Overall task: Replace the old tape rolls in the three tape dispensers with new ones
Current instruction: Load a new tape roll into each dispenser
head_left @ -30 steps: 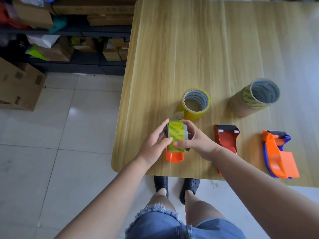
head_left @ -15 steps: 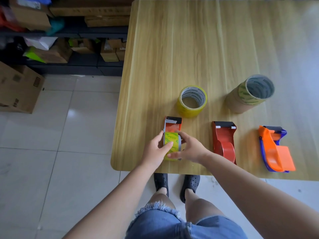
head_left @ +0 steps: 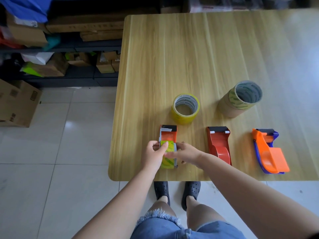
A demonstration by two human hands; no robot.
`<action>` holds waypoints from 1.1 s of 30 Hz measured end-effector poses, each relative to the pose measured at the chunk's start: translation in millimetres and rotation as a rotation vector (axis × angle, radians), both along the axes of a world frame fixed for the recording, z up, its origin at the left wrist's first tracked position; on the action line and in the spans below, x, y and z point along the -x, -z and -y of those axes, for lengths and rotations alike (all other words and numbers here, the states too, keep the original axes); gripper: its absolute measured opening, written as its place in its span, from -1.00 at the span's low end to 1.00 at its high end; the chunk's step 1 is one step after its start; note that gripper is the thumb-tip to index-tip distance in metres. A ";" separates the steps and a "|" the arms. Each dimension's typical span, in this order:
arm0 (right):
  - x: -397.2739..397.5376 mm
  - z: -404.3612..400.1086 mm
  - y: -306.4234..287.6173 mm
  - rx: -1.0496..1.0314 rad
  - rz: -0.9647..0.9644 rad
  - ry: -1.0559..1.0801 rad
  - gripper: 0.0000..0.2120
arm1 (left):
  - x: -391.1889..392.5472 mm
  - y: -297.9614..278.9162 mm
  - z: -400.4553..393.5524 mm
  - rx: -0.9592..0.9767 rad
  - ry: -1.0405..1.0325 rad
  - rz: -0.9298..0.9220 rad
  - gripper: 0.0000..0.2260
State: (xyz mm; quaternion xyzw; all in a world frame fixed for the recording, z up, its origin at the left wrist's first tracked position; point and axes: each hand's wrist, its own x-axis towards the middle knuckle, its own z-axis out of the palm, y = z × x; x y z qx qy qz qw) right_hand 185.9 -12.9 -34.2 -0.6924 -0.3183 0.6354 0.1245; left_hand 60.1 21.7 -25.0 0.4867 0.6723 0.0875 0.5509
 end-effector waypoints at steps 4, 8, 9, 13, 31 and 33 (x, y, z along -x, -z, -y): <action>-0.9 2.8 -1.1 -0.118 0.020 0.060 -0.34 | 3.9 2.3 -3.5 0.044 0.004 0.009 -0.63; -14.9 0.2 -20.0 -0.367 0.363 0.150 -0.39 | 9.3 0.0 -16.2 -0.044 0.019 0.001 -0.62; -22.2 -3.0 -26.3 -0.444 0.481 0.185 -0.47 | 9.3 -2.5 -21.5 -0.089 0.023 0.005 -0.63; -48.0 -27.8 -41.5 -0.568 0.754 0.116 -0.40 | -1.0 -9.4 -44.2 -0.173 0.103 0.050 -0.73; -52.6 -66.7 -23.6 -0.488 0.686 0.346 -0.01 | -65.1 -10.1 -85.0 -0.172 0.112 0.321 -0.77; -51.8 -54.9 -30.2 -0.591 0.590 0.401 -0.02 | -62.8 -15.2 -85.0 -0.130 0.056 0.415 -0.80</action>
